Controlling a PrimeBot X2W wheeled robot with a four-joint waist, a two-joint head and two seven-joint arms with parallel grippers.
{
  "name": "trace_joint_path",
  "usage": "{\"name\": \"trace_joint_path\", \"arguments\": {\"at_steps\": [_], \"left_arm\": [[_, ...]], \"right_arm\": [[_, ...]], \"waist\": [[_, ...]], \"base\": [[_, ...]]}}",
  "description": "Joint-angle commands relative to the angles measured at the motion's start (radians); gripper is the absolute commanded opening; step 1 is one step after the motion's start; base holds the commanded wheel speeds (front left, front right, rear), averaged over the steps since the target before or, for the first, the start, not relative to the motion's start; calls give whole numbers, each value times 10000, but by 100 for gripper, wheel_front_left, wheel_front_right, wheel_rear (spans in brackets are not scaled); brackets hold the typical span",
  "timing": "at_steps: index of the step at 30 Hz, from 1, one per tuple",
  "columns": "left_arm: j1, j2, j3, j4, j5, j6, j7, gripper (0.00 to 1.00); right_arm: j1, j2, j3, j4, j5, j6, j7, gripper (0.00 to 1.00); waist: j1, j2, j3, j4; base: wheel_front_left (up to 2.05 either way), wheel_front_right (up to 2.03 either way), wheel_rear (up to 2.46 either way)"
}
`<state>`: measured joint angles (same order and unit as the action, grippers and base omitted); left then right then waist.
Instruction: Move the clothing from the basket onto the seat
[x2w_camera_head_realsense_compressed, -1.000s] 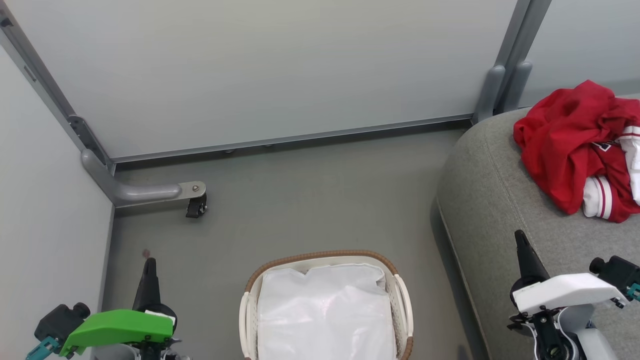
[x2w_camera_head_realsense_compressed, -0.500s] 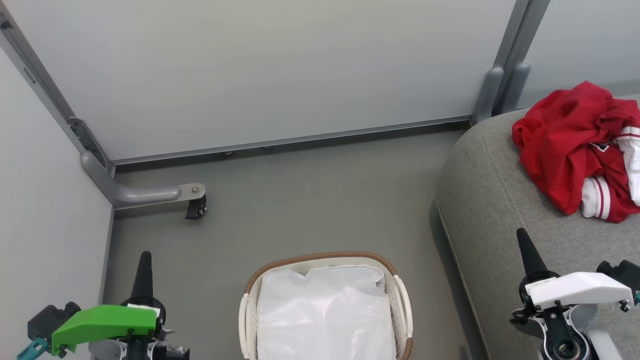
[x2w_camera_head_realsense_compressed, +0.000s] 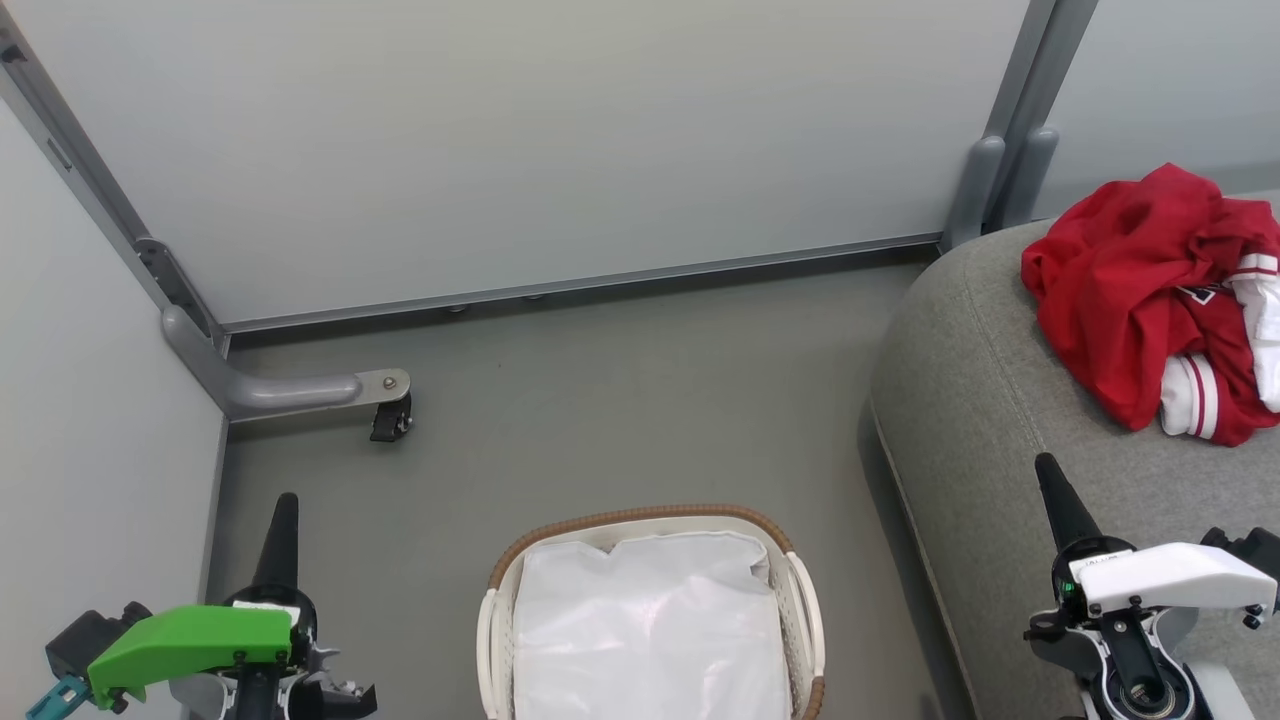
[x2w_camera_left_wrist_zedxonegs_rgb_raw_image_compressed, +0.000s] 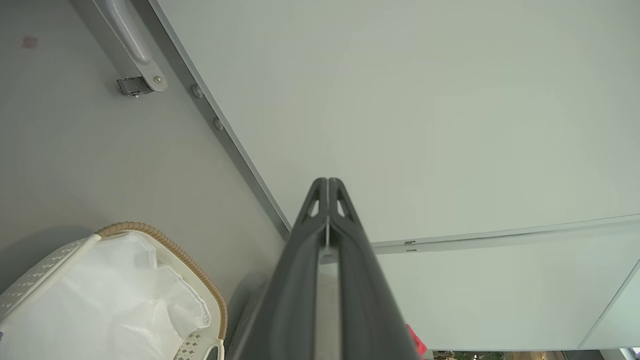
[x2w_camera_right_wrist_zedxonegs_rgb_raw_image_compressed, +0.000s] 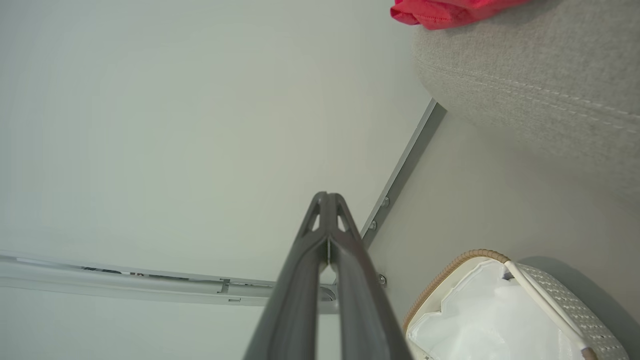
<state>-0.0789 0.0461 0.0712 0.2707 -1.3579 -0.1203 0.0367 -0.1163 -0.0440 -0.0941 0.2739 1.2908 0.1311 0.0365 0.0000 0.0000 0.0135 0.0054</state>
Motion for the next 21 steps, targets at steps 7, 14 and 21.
{"name": "trace_joint_path", "arguments": {"at_steps": [7,14,21], "left_arm": [[-255,56,141,-119,-636,-65,204,0],[-298,59,215,-163,-1105,-87,353,0],[-294,61,295,-203,-1573,-104,485,0]], "right_arm": [[57,-69,-77,-143,791,-2,207,0],[72,-76,-112,-189,1392,-2,362,0],[87,-80,-145,-231,1979,-1,507,0]], "waist": [[0,0,-19,-10],[0,0,-38,-20],[0,0,-57,-29]], "base": [[0,0,0],[0,0,0],[0,0,0]]}}
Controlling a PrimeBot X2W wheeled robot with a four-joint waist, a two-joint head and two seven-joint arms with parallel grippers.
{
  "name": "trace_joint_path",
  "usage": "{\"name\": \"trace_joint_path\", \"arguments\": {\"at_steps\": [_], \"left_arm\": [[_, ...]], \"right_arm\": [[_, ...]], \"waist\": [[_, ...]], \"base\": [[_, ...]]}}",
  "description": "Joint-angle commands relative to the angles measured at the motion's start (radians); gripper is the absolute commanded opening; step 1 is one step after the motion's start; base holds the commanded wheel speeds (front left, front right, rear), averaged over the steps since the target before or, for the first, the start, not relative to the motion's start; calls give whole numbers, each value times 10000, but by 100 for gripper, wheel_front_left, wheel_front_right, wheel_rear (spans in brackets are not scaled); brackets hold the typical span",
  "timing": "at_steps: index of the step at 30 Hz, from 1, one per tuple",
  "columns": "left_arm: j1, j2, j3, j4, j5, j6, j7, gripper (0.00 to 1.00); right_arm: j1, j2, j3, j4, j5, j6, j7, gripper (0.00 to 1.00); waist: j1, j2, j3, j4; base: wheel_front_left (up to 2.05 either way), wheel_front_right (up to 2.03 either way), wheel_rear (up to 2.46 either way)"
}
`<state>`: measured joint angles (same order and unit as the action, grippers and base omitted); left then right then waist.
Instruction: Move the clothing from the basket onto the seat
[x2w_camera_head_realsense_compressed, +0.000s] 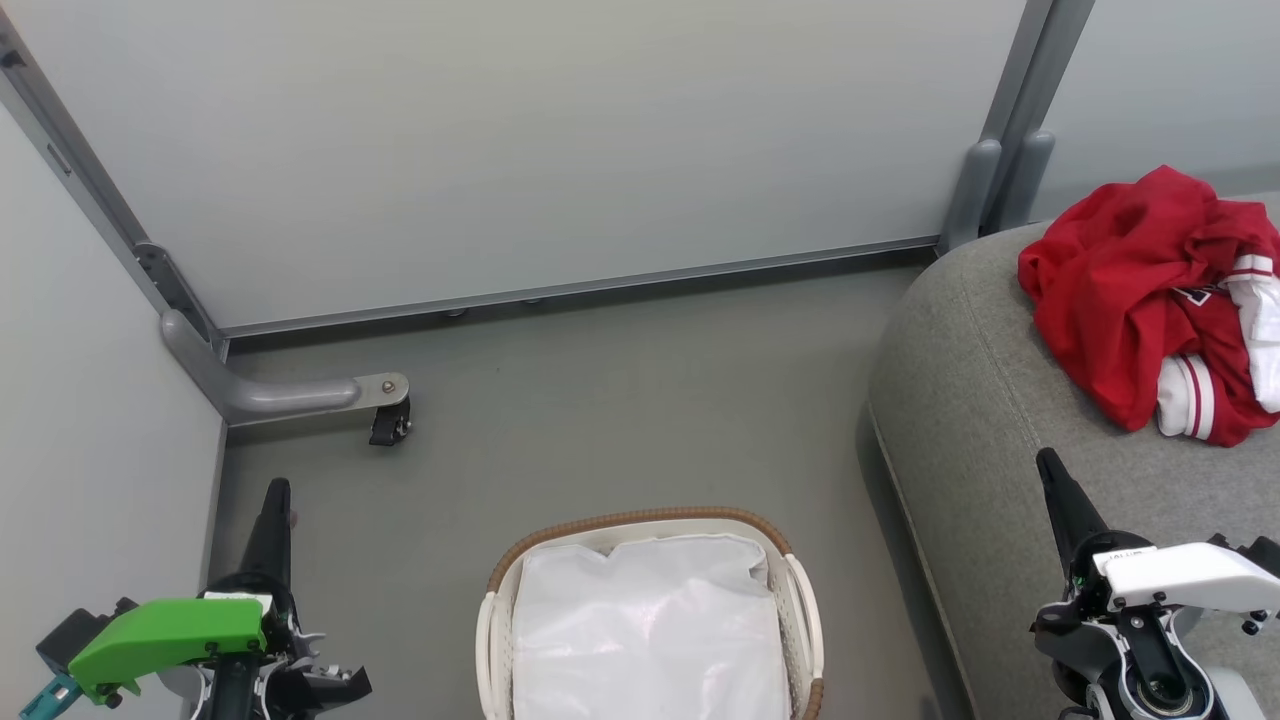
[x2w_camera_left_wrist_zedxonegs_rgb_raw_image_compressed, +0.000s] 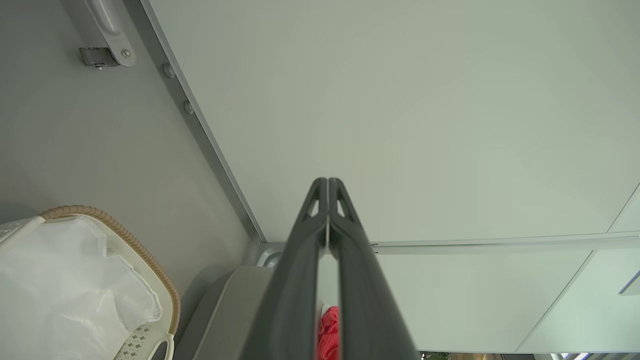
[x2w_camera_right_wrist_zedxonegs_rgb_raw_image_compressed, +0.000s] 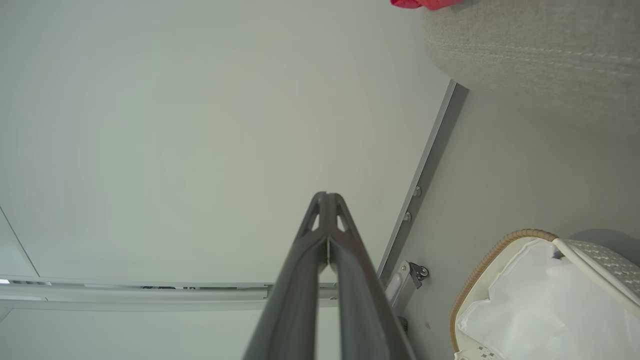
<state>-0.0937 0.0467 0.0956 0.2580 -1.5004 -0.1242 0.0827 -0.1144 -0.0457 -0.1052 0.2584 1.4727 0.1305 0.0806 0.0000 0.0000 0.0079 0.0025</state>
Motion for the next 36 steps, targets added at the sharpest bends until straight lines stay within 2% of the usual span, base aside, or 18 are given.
{"name": "trace_joint_path", "arguments": {"at_steps": [1,18,36], "left_arm": [[-152,56,61,-80,-197,-69,45,0],[-227,63,217,-153,-1179,-94,356,0],[-198,63,208,-143,-1142,-88,347,0]], "right_arm": [[71,-64,-38,-79,225,3,70,0],[111,-74,-111,-168,1466,4,370,0],[110,-73,-106,-160,1416,4,363,0]], "waist": [[0,0,-3,-2],[0,0,-48,-25],[0,0,-48,-25]], "base": [[0,0,0],[0,0,0],[0,0,0]]}}
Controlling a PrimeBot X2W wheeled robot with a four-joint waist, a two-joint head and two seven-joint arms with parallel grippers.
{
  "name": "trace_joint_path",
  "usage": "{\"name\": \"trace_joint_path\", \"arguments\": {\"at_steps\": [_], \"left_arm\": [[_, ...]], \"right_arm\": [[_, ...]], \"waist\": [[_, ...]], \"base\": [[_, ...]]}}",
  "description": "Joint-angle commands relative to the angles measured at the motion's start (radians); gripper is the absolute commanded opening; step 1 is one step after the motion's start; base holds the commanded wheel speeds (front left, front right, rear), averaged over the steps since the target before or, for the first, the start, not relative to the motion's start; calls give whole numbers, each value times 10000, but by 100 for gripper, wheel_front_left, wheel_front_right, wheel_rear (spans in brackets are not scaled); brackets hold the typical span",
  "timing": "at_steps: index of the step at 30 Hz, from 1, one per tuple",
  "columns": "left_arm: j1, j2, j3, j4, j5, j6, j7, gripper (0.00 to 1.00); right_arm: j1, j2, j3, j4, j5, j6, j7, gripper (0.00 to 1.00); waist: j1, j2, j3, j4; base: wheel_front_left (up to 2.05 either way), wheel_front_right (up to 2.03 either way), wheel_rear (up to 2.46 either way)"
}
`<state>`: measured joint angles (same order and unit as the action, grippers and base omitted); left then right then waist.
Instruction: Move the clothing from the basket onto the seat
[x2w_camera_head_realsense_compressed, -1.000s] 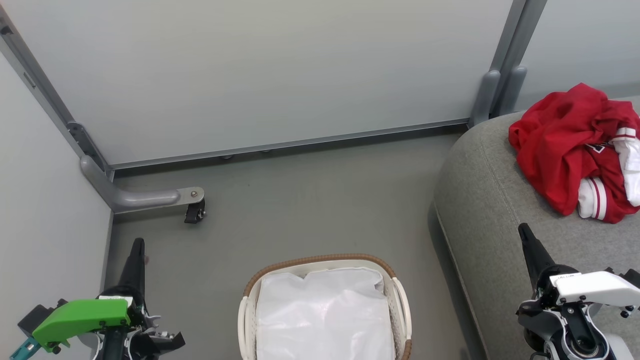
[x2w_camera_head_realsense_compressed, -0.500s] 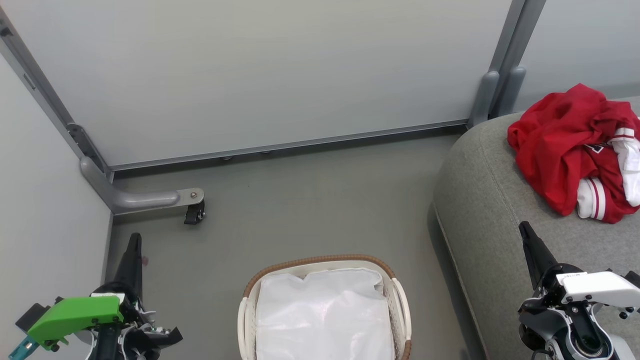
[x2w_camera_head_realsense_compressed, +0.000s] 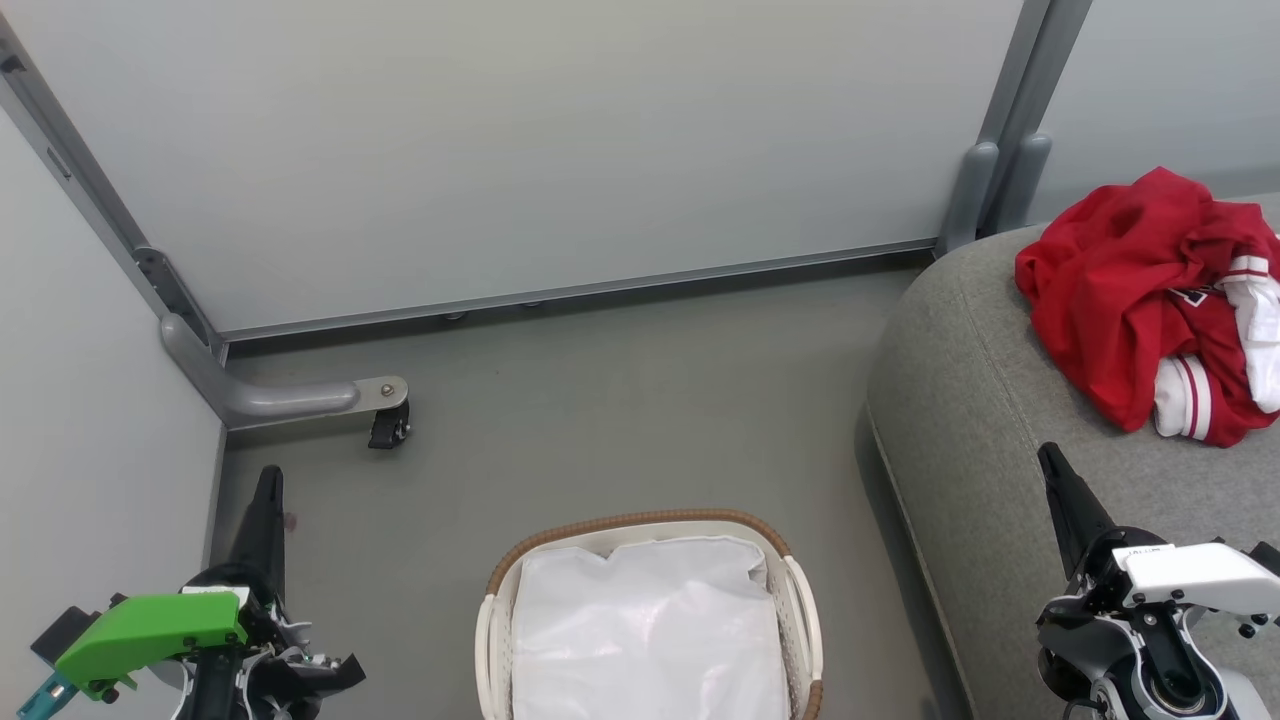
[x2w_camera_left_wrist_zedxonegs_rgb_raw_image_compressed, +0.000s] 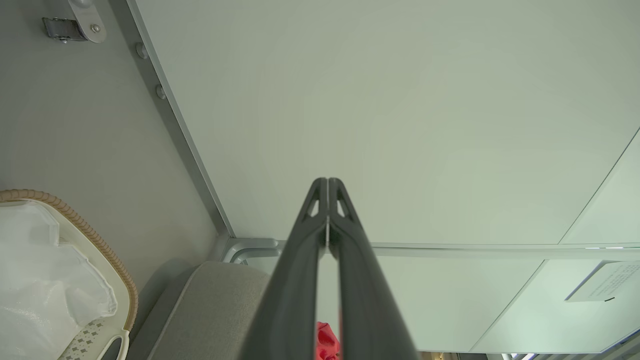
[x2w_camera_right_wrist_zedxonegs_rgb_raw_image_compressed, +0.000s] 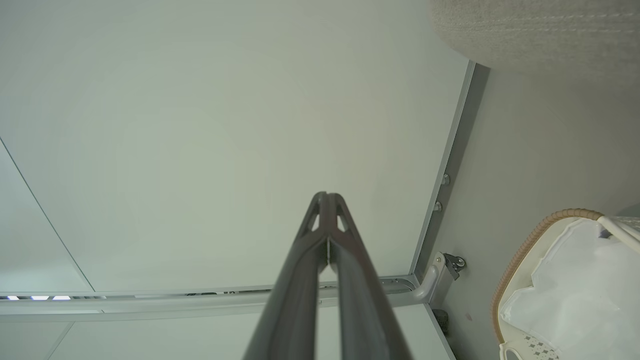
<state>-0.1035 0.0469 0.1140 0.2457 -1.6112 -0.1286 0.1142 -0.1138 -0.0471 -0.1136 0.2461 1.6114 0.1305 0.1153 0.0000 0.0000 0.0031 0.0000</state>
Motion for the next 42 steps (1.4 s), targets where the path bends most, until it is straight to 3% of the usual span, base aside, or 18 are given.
{"name": "trace_joint_path", "arguments": {"at_steps": [1,42], "left_arm": [[-100,62,24,-20,-34,-42,34,0],[-99,62,22,-21,-33,-42,31,0]], "right_arm": [[104,-60,-21,-37,30,4,15,0],[104,-60,-19,-38,31,4,14,0]], "waist": [[0,0,0,0],[0,0,0,0]], "base": [[0,0,0],[0,0,0]]}}
